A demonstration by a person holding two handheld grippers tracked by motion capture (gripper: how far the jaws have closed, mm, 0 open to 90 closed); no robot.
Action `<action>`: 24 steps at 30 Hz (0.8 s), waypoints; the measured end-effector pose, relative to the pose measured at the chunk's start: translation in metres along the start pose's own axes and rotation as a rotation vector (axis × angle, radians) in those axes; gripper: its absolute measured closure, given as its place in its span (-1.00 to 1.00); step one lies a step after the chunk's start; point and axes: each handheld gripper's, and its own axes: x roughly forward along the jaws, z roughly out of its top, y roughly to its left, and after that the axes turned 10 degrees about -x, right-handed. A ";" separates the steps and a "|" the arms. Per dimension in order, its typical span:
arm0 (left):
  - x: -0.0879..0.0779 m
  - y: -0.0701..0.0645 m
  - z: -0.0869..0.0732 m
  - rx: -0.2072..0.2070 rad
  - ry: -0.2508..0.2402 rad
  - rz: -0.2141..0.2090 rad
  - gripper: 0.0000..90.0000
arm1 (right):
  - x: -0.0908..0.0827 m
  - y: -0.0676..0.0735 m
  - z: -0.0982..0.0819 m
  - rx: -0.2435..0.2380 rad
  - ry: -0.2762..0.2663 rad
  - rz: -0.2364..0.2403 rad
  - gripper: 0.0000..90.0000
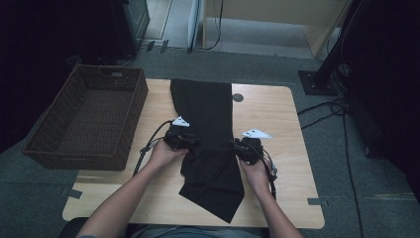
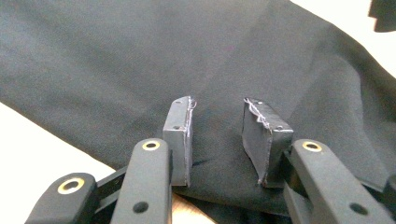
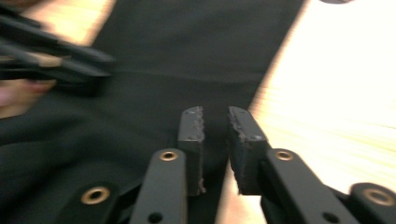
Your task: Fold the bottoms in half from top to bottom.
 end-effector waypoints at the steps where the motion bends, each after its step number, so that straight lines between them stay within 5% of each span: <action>1: 0.000 0.000 0.000 -0.009 -0.001 -0.003 0.42 | -0.002 0.004 0.000 -0.007 -0.006 0.018 0.77; 8: 0.000 0.000 0.000 -0.017 -0.003 0.003 0.42 | 0.009 0.057 -0.009 -0.095 0.046 0.195 0.94; 13: 0.000 -0.001 0.002 -0.012 0.013 0.004 0.42 | 0.022 0.078 -0.013 -0.132 0.079 0.249 0.96; 24: -0.002 0.001 0.006 -0.004 0.042 0.022 0.41 | 0.009 0.115 -0.033 -0.252 0.072 0.463 0.44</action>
